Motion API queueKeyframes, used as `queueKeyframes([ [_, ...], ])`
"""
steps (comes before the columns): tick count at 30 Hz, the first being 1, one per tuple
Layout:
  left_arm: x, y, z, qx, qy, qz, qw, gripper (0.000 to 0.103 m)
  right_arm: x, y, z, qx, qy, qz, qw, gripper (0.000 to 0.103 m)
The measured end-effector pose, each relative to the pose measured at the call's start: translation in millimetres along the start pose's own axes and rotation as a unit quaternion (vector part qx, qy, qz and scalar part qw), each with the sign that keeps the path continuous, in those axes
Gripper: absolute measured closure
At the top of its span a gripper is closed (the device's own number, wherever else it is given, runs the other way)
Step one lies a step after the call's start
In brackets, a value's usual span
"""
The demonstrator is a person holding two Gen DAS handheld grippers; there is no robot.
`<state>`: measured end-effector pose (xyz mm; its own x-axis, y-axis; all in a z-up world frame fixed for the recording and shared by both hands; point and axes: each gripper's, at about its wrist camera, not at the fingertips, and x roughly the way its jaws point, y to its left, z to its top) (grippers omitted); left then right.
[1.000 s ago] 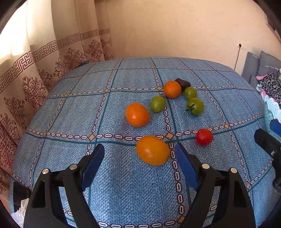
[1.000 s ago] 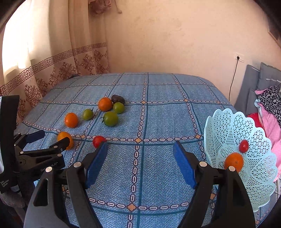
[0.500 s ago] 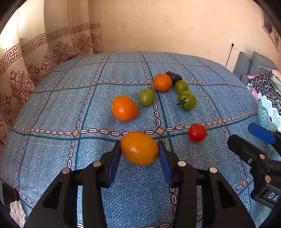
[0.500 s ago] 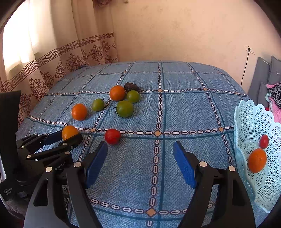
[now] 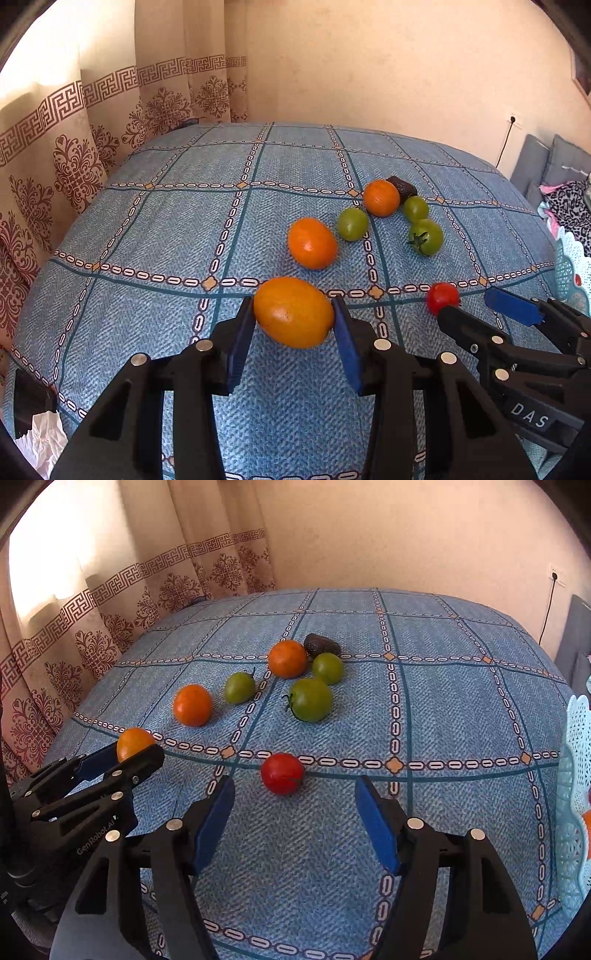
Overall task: Organize fruits
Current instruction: 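Close the right gripper on another red tomato, then carry the oval fruit in the left gripper over the basket while the right gripper carries the tomato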
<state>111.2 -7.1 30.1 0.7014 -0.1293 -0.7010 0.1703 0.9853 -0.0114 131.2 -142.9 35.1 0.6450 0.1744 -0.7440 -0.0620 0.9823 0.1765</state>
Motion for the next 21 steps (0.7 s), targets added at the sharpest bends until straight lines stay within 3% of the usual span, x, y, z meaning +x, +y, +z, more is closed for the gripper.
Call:
queueKeyframes([
  [13, 3, -1, -1, 0.002, 0.004, -0.002, 1.0, 0.06, 20, 5, 4, -0.014, 0.007, -0.003, 1.0, 0.074],
  [21, 1, -3, -2, 0.005, 0.002, -0.007, 1.0, 0.06, 9, 2, 0, 0.001, 0.001, 0.004, 1.0, 0.075],
])
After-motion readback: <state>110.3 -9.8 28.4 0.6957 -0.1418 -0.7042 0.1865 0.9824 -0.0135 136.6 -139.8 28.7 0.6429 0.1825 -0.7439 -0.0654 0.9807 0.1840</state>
